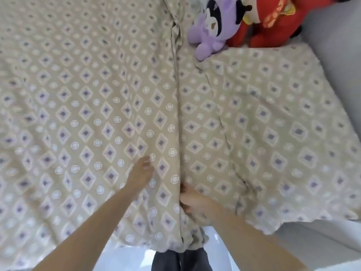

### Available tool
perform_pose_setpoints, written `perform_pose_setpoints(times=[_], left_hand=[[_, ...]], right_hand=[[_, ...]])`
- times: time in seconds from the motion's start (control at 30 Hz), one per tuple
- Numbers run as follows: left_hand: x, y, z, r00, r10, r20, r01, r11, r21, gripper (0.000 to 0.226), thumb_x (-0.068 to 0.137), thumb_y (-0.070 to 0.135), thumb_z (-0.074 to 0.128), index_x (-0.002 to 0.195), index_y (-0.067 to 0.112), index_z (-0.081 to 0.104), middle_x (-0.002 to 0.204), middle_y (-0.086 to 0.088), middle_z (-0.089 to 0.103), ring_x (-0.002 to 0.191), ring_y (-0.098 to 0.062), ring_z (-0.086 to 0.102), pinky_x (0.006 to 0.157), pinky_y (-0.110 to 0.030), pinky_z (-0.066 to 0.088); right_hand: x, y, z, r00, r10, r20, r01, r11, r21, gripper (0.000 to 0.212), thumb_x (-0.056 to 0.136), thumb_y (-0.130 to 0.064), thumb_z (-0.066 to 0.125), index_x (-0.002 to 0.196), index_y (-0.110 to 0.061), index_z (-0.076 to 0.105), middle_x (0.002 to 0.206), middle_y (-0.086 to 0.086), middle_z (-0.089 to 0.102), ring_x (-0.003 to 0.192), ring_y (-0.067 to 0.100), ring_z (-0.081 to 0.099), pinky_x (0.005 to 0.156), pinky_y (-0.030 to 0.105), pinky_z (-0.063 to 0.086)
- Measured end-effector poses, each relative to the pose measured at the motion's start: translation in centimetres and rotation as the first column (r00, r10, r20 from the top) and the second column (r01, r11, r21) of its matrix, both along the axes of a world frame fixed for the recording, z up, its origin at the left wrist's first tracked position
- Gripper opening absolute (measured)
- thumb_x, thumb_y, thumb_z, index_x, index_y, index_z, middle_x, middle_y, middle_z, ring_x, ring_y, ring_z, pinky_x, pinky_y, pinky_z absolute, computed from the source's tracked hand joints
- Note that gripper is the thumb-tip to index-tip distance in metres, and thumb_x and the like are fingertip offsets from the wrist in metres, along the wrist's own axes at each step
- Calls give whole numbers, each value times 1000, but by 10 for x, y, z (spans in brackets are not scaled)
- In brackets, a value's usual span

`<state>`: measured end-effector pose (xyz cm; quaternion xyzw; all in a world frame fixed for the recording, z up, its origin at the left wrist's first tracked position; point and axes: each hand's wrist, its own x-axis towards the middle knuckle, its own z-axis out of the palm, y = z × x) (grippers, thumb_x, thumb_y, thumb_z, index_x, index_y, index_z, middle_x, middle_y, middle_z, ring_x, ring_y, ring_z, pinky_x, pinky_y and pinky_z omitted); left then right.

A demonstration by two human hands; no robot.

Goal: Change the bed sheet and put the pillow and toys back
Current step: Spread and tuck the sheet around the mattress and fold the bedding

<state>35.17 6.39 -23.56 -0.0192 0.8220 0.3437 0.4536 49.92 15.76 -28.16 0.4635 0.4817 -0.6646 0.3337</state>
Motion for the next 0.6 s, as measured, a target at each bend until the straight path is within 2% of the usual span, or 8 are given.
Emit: perform_pose_setpoints(times=[0.1,0.17,0.23,0.27,0.3,0.33,0.47,0.6], left_hand=[[-4,1,0,999,-33,-25,32,999,-28,45,96,11,44,140,21,42,134,-2,50,122,-25,50,106,-46,39],[-4,-1,2,999,-37,-34,35,999,-37,44,96,12,44,139,22,44,133,-1,51,121,-24,50,106,-46,39],[-4,-3,6,998,-56,-37,54,997,-49,43,96,15,44,139,23,44,132,0,52,120,-22,50,105,-45,40],[-4,-4,7,998,-58,-35,56,997,-54,43,97,16,44,139,23,43,131,1,52,119,-22,50,105,-44,41],[-3,-5,9,998,-61,-34,59,997,-54,43,97,16,44,139,23,43,131,1,52,119,-22,50,105,-44,41],[-3,-6,10,997,-63,-36,61,997,-54,43,97,17,43,139,23,43,130,1,52,118,-22,51,105,-44,41],[2,-17,16,995,-87,-40,84,995,-62,42,98,21,44,139,23,42,132,-2,51,119,-24,50,103,-43,42],[13,-27,30,991,-133,-32,131,990,-44,44,97,16,43,140,23,41,134,-3,47,117,-23,50,91,-38,45]], right_hand=[[-2,3,5,999,23,32,-16,979,-204,8,98,-26,46,105,-21,47,49,-5,43,35,4,29,38,14,22],[0,3,11,995,103,14,-97,964,-248,12,99,-27,42,106,-20,50,49,-5,32,39,5,23,43,15,17],[0,3,17,987,139,-75,-155,945,-289,34,99,-29,47,131,-17,47,71,5,53,56,10,44,52,14,32],[-2,4,19,985,130,-110,-160,925,-344,41,99,-30,51,136,-16,44,99,8,64,78,14,58,63,15,44],[-2,3,20,984,113,-139,-158,912,-379,45,98,-31,53,139,-16,41,124,8,61,100,15,60,77,19,50],[-2,3,19,981,96,-166,-154,913,-378,48,96,-32,56,140,-18,40,135,5,55,112,15,57,85,23,51],[9,-7,12,990,-37,-136,14,986,-169,56,83,-32,72,133,-20,51,121,-2,65,109,15,63,95,34,52],[31,-6,23,995,-86,-41,93,974,205,60,52,-48,78,107,-27,66,94,-12,72,91,11,67,85,31,55]])
